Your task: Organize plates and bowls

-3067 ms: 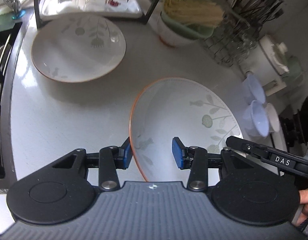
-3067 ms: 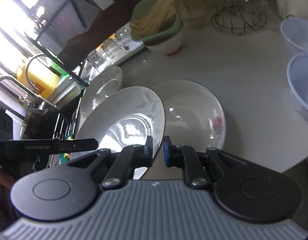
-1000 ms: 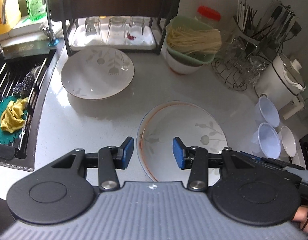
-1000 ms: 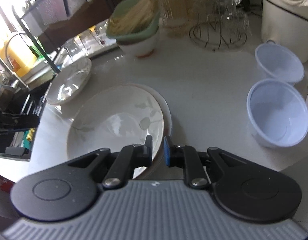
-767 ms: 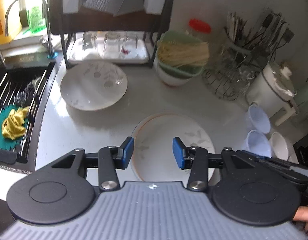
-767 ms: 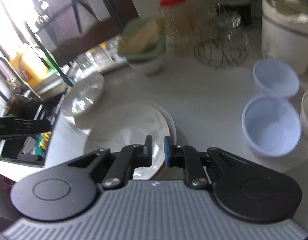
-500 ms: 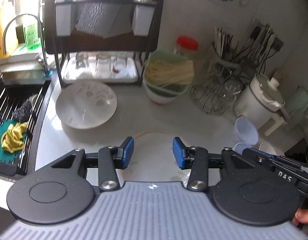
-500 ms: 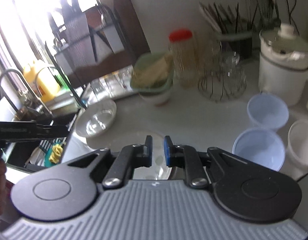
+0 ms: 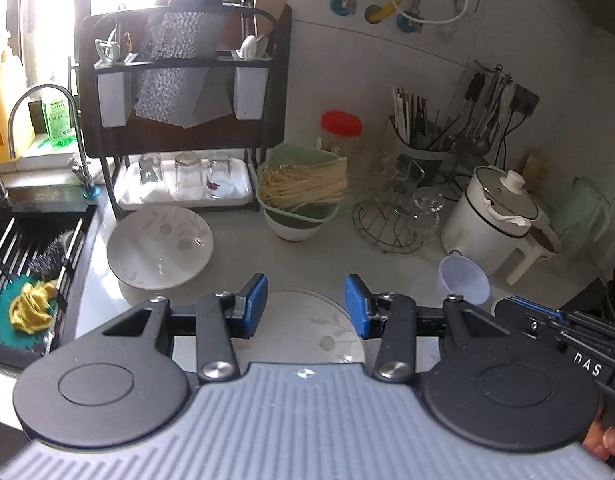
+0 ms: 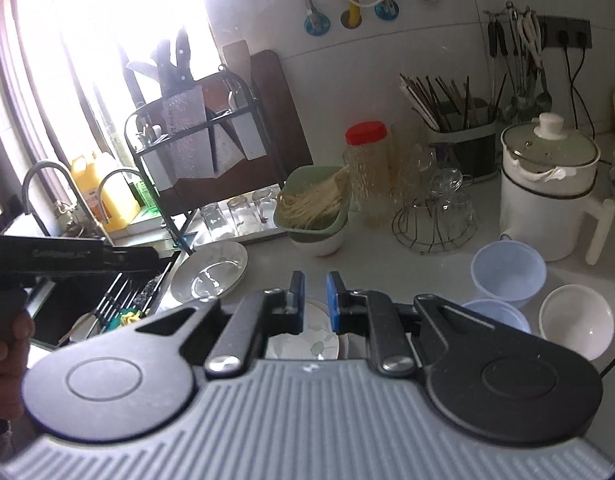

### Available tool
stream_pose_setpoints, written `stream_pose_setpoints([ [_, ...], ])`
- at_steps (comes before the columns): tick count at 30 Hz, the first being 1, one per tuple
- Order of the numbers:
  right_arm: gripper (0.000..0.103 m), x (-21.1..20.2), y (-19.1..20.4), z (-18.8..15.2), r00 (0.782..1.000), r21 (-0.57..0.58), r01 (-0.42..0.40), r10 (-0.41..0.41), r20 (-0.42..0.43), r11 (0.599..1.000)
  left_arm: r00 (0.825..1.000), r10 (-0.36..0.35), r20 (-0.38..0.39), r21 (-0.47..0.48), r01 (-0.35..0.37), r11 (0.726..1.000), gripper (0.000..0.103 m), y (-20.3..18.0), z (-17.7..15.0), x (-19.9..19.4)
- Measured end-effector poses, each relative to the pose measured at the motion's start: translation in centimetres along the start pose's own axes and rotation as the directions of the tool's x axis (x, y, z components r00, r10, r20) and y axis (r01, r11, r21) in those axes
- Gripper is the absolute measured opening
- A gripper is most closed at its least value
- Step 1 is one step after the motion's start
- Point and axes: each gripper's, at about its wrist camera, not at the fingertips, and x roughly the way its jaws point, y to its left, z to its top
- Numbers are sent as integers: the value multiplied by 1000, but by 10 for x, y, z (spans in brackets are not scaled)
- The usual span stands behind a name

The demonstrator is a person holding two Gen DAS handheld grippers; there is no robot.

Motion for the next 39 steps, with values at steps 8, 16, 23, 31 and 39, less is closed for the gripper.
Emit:
stream_pose_setpoints([
  [8, 16, -18, -1, -13, 1000, -38, -8, 8, -11, 999, 1000, 5, 9, -10, -5, 1000, 49, -19, -25, -11],
  [16, 16, -30, -1, -25, 1000, -81, -20, 19, -14, 996, 999, 36, 0, -51, -36, 998, 49, -22, -47, -27],
  [23, 16, -38, -2, -38, 999, -95, -32, 29, -33, 995, 998, 54, -26, -80, -56, 995, 49, -22, -63, -32],
  [31, 16, -40, -1, -42, 998, -103, -42, 37, -50, 994, 994, 90, -68, -116, -98, 988, 52, -13, -80, -36],
  [39, 16, -25, 6, -40, 994, -110, -73, 64, -87, 991, 991, 97, -90, -160, -111, 981, 53, 0, -81, -30],
])
